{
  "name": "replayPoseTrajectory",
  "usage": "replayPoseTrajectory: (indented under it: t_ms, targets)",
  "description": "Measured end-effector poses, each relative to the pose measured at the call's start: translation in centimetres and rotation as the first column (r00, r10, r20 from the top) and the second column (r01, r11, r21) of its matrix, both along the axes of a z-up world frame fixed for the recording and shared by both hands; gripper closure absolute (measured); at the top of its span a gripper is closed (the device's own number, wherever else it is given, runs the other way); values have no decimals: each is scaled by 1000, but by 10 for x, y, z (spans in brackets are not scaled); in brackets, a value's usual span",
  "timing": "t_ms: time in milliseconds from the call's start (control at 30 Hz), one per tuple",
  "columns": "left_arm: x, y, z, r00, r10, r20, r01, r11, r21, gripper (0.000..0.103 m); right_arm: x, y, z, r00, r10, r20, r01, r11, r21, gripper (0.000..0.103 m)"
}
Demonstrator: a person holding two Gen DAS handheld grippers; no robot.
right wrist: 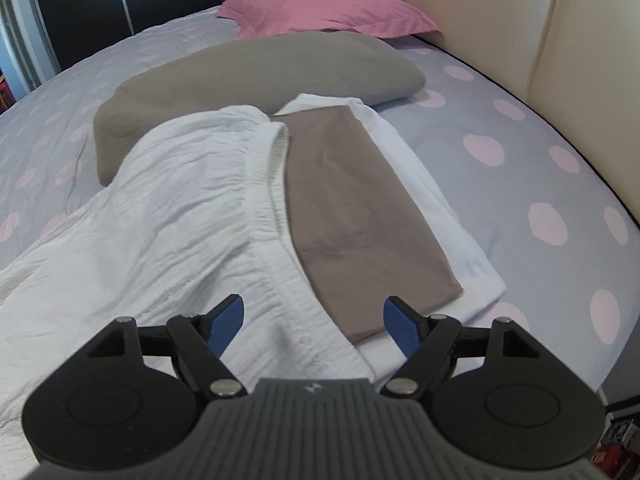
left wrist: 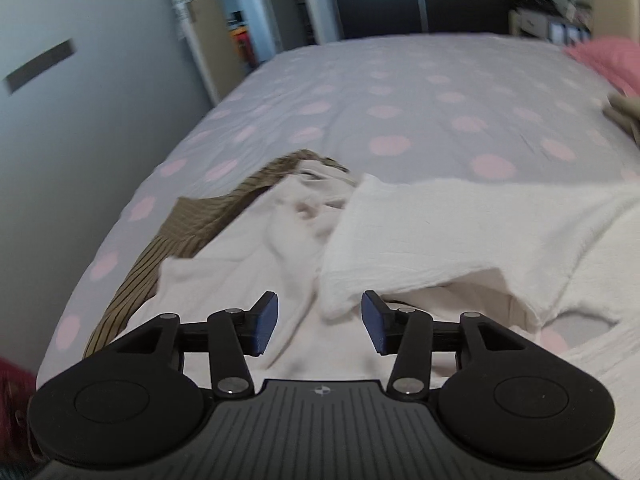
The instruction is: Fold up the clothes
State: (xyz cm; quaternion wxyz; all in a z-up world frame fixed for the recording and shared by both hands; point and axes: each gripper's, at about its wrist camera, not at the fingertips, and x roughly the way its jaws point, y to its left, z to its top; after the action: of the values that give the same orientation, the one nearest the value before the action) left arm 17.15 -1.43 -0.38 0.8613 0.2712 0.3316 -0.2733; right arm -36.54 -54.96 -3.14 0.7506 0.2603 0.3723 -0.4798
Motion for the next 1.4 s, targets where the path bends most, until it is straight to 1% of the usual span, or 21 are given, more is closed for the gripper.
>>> replayPoseTrajectory:
  t_ms: [67, 167, 233, 267, 333, 367, 400, 467, 600, 733, 767, 800, 867, 967, 1033, 1067, 1100, 1133, 1233, 1300, 1400]
  targets:
    - [-6, -16, -15, 995, -85, 44, 80, 992, 100, 58, 3, 1, 1, 1000, 13, 2, -13, 1000, -5, 24]
    - [-13, -32, -37, 976, -194, 99, 168, 959, 227, 58, 6, -2, -1, 1000, 17, -10, -17, 1000, -1, 24]
    - [-13, -38, -49, 966, -231, 113, 192, 941, 280, 59, 5, -5, -6, 1000, 7, -25, -7, 1000, 8, 24]
    - [-12, -40, -53, 963, -238, 124, 193, 936, 295, 59, 5, -7, -9, 999, 0, -34, 1, 1000, 14, 24]
    - [-9, -44, -57, 961, -235, 144, 181, 933, 310, 74, 3, -11, -14, 998, -17, -52, 19, 1000, 23, 24]
    - [-6, -46, -58, 962, -225, 152, 168, 933, 319, 86, 2, -13, -17, 998, -26, -61, 28, 999, 28, 24]
    - [-4, -47, -57, 963, -207, 175, 142, 935, 325, 95, 2, -15, -19, 997, -36, -64, 38, 999, 35, 24]
    - [0, -47, -52, 958, -165, 233, 82, 940, 330, 101, 0, -17, -21, 997, -49, -54, 51, 998, 48, 24]
    - [20, -37, -41, 972, -70, 223, -2, 952, 307, 102, 4, -17, -20, 998, -34, -46, 35, 999, 40, 24]
    - [32, -28, -51, 986, -28, 166, -32, 936, 351, 100, 10, -18, -17, 999, -26, -31, 27, 999, 36, 24]
    - [34, -24, -51, 988, -9, 152, -44, 938, 343, 97, 11, -18, -16, 999, -24, -27, 25, 999, 35, 24]
    - [38, -20, -49, 991, 11, 134, -55, 944, 325, 87, 12, -18, -15, 999, -22, -23, 23, 999, 34, 24]
    - [45, -11, -39, 993, 59, 100, -84, 960, 267, 77, 15, -18, -13, 1000, -18, -15, 19, 999, 32, 24]
    - [56, -2, -16, 991, 115, 62, -123, 981, 153, 77, 19, -19, -10, 1000, -12, -3, 12, 999, 29, 24]
    - [63, -10, -6, 994, 103, 33, -105, 990, 93, 74, 21, -19, -8, 1000, -8, 4, 8, 1000, 27, 24]
    - [67, -15, -2, 996, 92, 18, -93, 994, 65, 69, 23, -19, -7, 1000, -6, 8, 6, 1000, 26, 24]
    - [71, -20, 2, 997, 82, 4, -82, 996, 36, 61, 26, -19, -7, 1000, 0, 11, 0, 1000, 27, 23]
    - [75, -25, 6, 997, 70, -10, -70, 997, 8, 57, 29, -19, -7, 1000, 6, 10, -6, 1000, 27, 23]
    - [87, -41, 18, 998, 34, -49, -38, 996, -79, 56, 37, -20, -9, 1000, 13, 0, -13, 1000, 24, 23]
    - [95, -58, 13, 998, 18, -57, -23, 996, -86, 56, 43, -21, -11, 1000, 14, 4, -14, 999, 29, 23]
    - [110, -84, -6, 998, 5, -64, -9, 998, -62, 56, 53, -23, -11, 1000, 22, 16, -22, 999, 36, 23]
